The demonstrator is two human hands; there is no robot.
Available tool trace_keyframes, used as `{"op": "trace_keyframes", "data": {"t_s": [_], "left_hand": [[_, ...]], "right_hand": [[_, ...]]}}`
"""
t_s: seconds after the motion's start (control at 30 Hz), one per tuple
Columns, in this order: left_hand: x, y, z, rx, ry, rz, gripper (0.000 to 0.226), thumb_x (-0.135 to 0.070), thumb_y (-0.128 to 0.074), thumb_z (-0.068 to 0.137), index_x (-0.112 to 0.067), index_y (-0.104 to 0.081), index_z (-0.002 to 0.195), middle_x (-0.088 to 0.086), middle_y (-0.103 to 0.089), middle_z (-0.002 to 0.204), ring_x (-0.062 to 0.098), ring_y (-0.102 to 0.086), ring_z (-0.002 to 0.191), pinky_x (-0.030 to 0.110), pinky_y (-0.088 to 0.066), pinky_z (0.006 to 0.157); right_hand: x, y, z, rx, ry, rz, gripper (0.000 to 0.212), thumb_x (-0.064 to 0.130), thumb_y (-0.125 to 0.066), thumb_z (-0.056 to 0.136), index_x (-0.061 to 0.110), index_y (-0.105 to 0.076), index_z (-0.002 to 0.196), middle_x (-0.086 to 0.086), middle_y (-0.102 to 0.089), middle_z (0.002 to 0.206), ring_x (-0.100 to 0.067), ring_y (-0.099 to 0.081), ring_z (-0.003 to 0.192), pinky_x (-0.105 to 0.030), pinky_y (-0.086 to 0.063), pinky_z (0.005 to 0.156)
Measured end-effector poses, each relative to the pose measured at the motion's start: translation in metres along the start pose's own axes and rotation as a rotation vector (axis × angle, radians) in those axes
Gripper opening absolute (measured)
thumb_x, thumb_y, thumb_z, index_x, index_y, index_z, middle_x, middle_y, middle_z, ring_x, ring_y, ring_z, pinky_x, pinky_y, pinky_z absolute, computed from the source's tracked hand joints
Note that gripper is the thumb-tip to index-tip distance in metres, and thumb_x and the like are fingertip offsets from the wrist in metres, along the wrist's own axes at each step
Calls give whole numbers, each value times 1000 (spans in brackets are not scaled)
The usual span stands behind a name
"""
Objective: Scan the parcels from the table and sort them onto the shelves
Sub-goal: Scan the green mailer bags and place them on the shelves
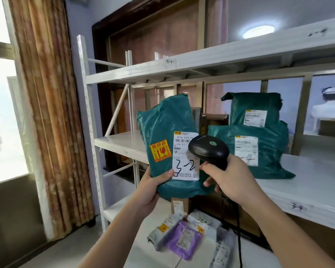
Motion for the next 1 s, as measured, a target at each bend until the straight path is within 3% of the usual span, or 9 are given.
{"op": "trace_keyframes", "data": {"t_s": [0.23, 0.4, 0.53, 0.6, 0.7, 0.77, 0.83, 1.0], "left_hand": [[-23, 87, 65, -91, -33, 21, 60, -15, -78, 81, -16, -59, 138, 7, -76, 126, 27, -74, 112, 39, -61, 89], [-43, 152, 117, -154, -63, 40, 57, -14, -78, 84, -15, -58, 138, 8, -75, 126, 29, -74, 112, 37, -62, 84], [-56, 208, 157, -214, -101, 45, 63, -18, -84, 84, -14, -57, 141, 11, -73, 129, 35, -71, 117, 42, -60, 88], [-60, 233, 177, -224, -126, 40, 66, -20, -84, 80, -12, -58, 140, 12, -72, 131, 35, -70, 118, 39, -61, 85], [-64, 267, 209, -214, -147, 27, 64, -13, -84, 81, -11, -58, 139, 11, -73, 131, 35, -70, 118, 37, -64, 86], [-68, 287, 232, -189, -138, 35, 59, -13, -78, 81, -12, -59, 138, 8, -74, 129, 32, -71, 118, 42, -62, 94], [-74, 306, 256, -138, -144, 76, 56, -13, -76, 82, -13, -61, 136, 7, -74, 129, 30, -72, 117, 46, -58, 101], [-87, 345, 324, 1, -152, 199, 46, -5, -74, 84, -12, -65, 129, 5, -77, 122, 24, -74, 112, 33, -61, 92]], "right_hand": [[-5, -96, 79, 95, 30, 5, 2, 20, -65, 92, 20, -67, 93, -3, -76, 78, -15, -74, 60, -41, -57, 63], [1, -166, 140, 165, 81, 60, 3, 16, -67, 91, 18, -68, 90, 4, -70, 63, -12, -67, 48, -23, -48, 48], [-2, -223, 181, 204, 92, 51, 5, 16, -66, 90, 13, -67, 87, -9, -74, 70, -20, -69, 51, -43, -56, 58], [-4, -250, 199, 225, 89, 26, 5, 18, -65, 90, 13, -66, 87, -12, -74, 72, -21, -70, 52, -45, -58, 64], [-5, -287, 226, 238, 74, -3, 9, 18, -65, 90, 10, -66, 86, -11, -73, 67, -16, -68, 48, -36, -57, 58], [-5, -308, 244, 222, 45, -11, 11, 18, -65, 90, 9, -66, 84, -11, -71, 62, -13, -66, 44, -30, -52, 53], [-8, -328, 261, 195, 13, -8, 11, 19, -66, 90, 10, -67, 83, -10, -72, 64, -14, -66, 46, -33, -52, 55], [-16, -370, 295, 108, -54, 3, 11, 17, -66, 91, 7, -67, 85, -8, -75, 74, -21, -66, 49, -36, -54, 55]]}}
Point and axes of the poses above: each hand's wrist, its own z-axis towards the middle knuckle, its own y-axis out of the back of the hand, x = y × z, the point moved 4 cm from there along z, towards the middle knuckle
